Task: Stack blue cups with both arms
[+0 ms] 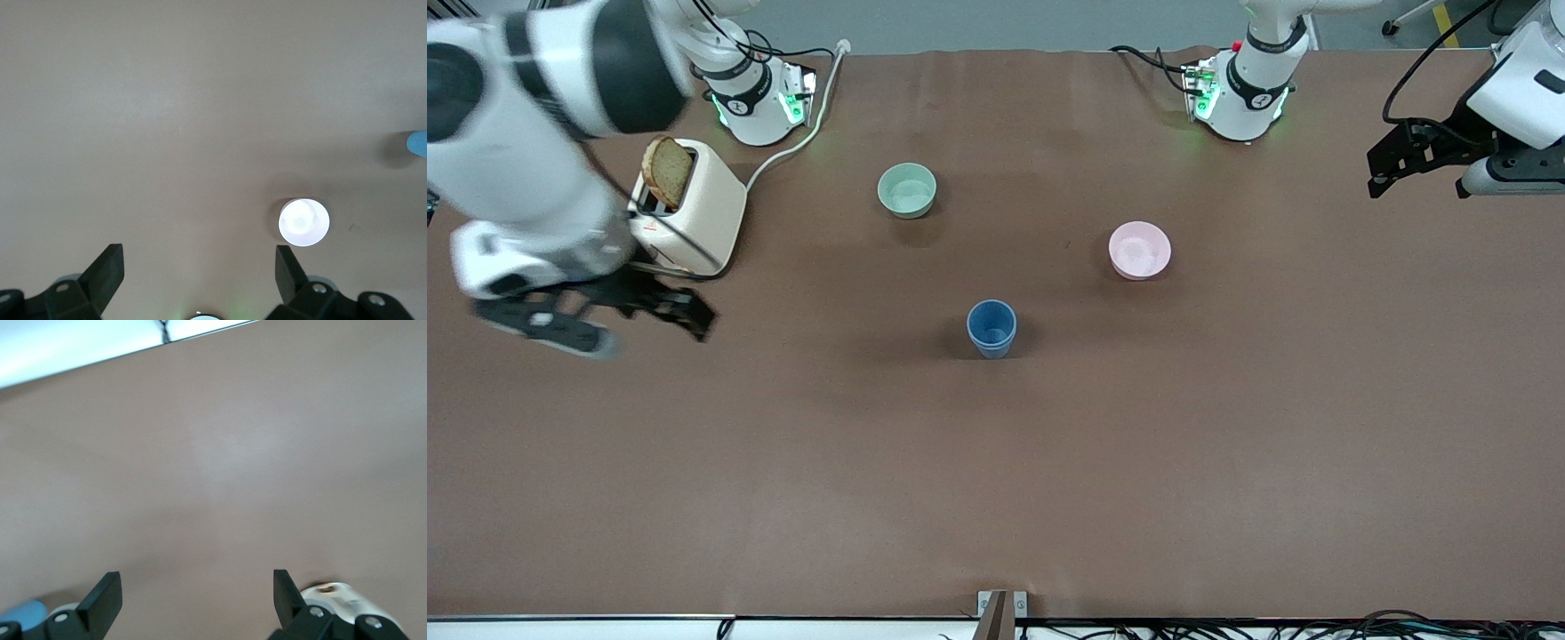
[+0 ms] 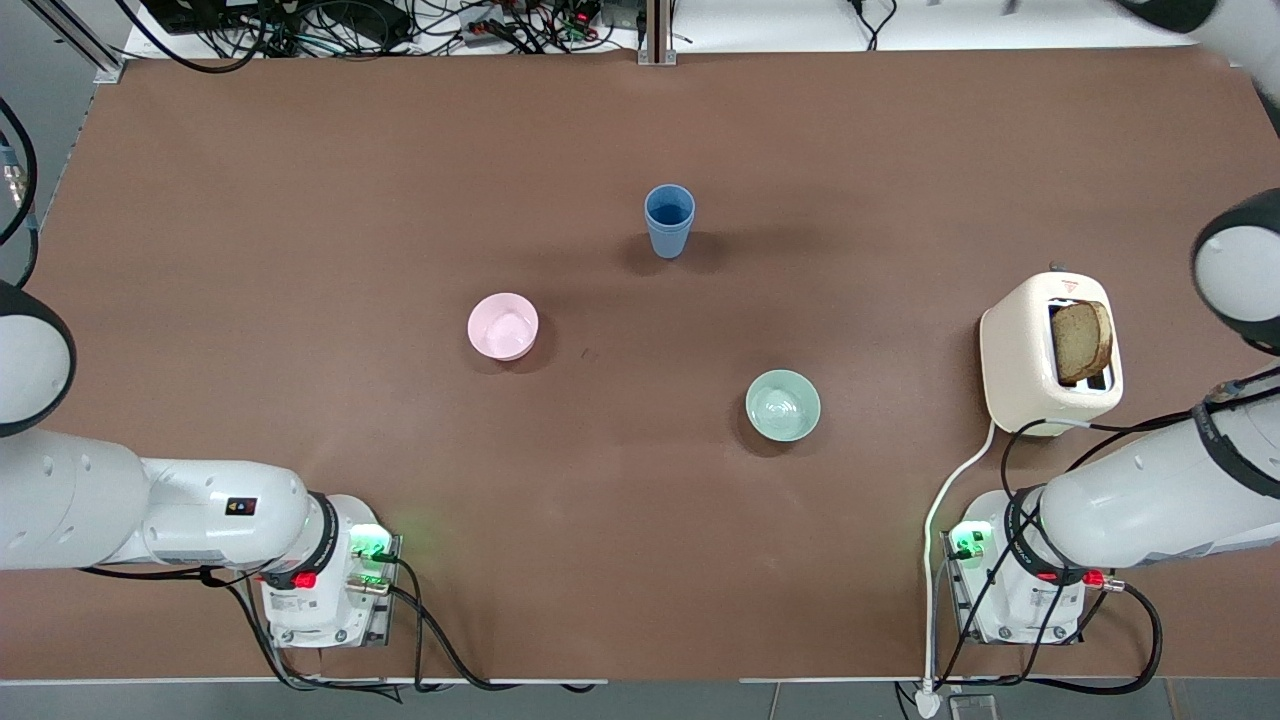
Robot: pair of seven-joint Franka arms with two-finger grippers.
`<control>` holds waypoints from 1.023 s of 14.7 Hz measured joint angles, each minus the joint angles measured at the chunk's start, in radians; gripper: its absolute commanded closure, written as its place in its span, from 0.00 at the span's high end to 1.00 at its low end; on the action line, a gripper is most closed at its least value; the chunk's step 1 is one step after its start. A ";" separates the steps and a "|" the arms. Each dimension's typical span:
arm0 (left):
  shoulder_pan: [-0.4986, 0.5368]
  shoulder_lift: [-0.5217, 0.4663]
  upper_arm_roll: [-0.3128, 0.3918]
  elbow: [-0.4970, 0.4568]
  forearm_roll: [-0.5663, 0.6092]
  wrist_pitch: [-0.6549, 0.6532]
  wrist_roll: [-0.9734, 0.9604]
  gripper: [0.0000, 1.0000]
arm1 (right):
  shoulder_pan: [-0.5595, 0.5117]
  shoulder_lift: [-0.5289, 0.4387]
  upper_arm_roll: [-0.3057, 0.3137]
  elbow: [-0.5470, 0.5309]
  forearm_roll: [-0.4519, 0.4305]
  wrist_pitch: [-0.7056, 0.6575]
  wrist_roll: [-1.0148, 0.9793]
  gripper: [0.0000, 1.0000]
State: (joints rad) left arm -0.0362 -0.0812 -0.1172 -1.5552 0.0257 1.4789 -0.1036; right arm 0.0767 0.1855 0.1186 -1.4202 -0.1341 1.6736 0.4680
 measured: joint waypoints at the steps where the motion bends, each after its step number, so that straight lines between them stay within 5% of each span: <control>1: 0.000 0.000 0.000 0.000 -0.001 0.000 0.000 1.00 | -0.052 -0.021 0.000 0.000 0.026 -0.032 -0.084 1.00; 4: 0.000 0.001 -0.001 0.000 -0.006 0.000 0.000 1.00 | -0.162 -0.076 -0.023 -0.002 0.076 -0.144 -0.293 1.00; 9: 0.000 0.001 -0.001 0.000 -0.006 0.000 0.000 1.00 | -0.160 -0.146 -0.184 -0.065 0.135 -0.184 -0.481 1.00; 15: 0.000 0.001 0.000 0.000 -0.006 0.000 0.000 1.00 | -0.141 -0.156 -0.193 -0.084 0.139 -0.171 -0.503 1.00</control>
State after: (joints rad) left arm -0.0364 -0.0800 -0.1171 -1.5551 0.0195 1.4789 -0.1036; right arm -0.0640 0.0291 -0.0749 -1.5044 0.0050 1.5027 -0.0345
